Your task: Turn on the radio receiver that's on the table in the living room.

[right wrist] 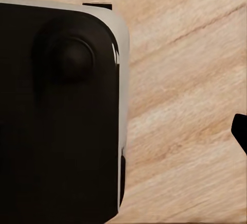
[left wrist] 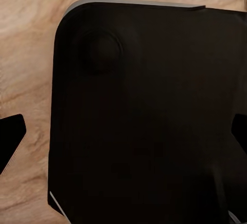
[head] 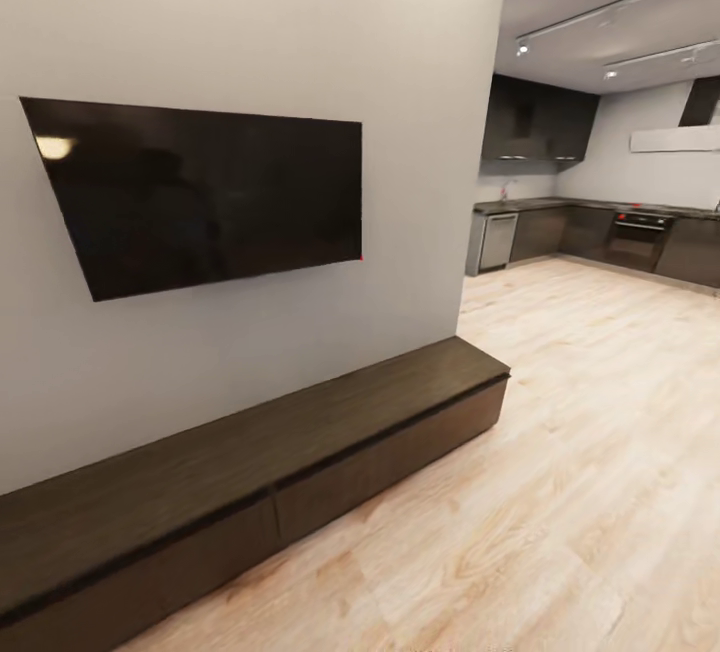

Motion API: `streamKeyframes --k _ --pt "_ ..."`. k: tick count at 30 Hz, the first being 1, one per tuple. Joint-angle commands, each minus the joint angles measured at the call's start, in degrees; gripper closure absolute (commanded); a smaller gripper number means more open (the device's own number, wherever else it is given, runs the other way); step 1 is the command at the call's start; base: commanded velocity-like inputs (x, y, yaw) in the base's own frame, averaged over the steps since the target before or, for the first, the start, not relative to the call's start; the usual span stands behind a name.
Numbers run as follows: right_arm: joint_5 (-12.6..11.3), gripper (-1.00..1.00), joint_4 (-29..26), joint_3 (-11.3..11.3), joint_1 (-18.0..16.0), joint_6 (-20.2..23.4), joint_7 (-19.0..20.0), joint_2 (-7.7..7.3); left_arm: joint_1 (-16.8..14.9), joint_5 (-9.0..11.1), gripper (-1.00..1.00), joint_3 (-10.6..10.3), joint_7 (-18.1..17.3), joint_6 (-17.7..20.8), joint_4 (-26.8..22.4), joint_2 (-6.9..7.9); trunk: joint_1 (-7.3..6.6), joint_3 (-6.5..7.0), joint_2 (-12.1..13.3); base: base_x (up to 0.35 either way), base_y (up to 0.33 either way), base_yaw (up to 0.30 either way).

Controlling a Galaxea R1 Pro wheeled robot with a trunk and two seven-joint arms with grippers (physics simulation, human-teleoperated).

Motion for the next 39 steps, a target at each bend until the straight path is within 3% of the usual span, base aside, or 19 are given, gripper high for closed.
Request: streamKeyframes --k 1,39 --pt "0.00 -1.00 0.00 -0.03 0.02 0.00 0.00 -0.01 0.00 0.00 -1.00 -0.01 -0.01 0.01 -0.02 0.01 0.00 0.00 0.00 0.000 0.000 -0.287" --pt "0.00 -1.00 0.00 0.01 0.01 0.00 0.00 -0.21 0.00 0.00 -1.00 0.07 0.24 0.00 -0.12 -0.07 0.00 0.00 0.00 0.000 0.000 -0.287"
